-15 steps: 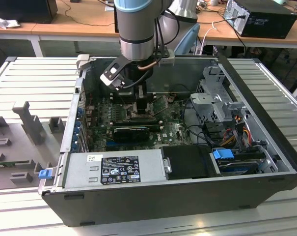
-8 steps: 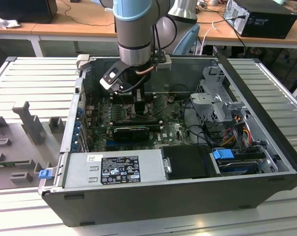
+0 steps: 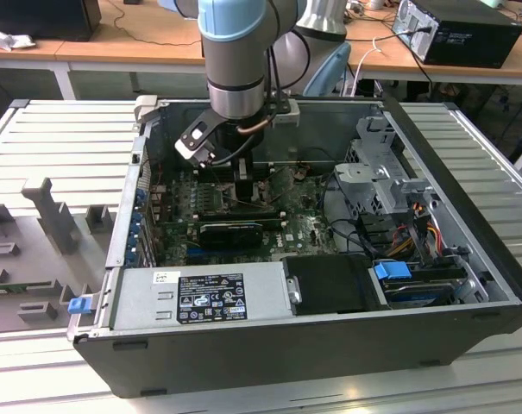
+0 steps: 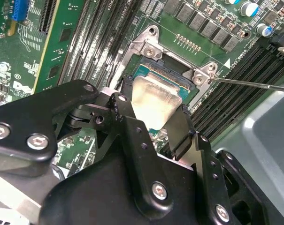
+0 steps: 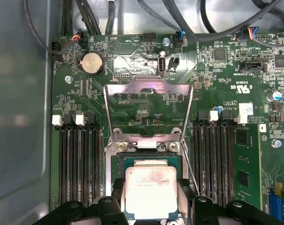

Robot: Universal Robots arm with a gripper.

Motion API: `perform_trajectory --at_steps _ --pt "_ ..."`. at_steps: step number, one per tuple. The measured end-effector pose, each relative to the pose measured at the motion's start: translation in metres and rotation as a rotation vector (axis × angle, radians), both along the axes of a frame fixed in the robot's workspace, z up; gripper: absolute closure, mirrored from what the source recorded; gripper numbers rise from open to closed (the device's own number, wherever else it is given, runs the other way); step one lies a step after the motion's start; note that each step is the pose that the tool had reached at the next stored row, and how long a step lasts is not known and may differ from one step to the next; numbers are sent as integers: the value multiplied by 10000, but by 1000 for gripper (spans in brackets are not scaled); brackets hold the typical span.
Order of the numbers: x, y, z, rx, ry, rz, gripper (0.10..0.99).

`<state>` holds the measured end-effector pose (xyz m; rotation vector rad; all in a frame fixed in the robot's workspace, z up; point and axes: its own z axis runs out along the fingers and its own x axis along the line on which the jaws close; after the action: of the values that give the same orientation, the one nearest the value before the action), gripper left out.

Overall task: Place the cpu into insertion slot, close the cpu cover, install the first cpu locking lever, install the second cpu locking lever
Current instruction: 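Place the cpu into insertion slot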

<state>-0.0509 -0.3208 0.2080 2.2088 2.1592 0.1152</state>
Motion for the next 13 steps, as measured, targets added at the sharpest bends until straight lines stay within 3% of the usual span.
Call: perform_trajectory --at_steps 6,12,13 --pt "-1 12 -56 0 4 0 557" --pt "-1 12 -67 0 4 0 557" --pt "-1 12 -67 0 4 0 482"
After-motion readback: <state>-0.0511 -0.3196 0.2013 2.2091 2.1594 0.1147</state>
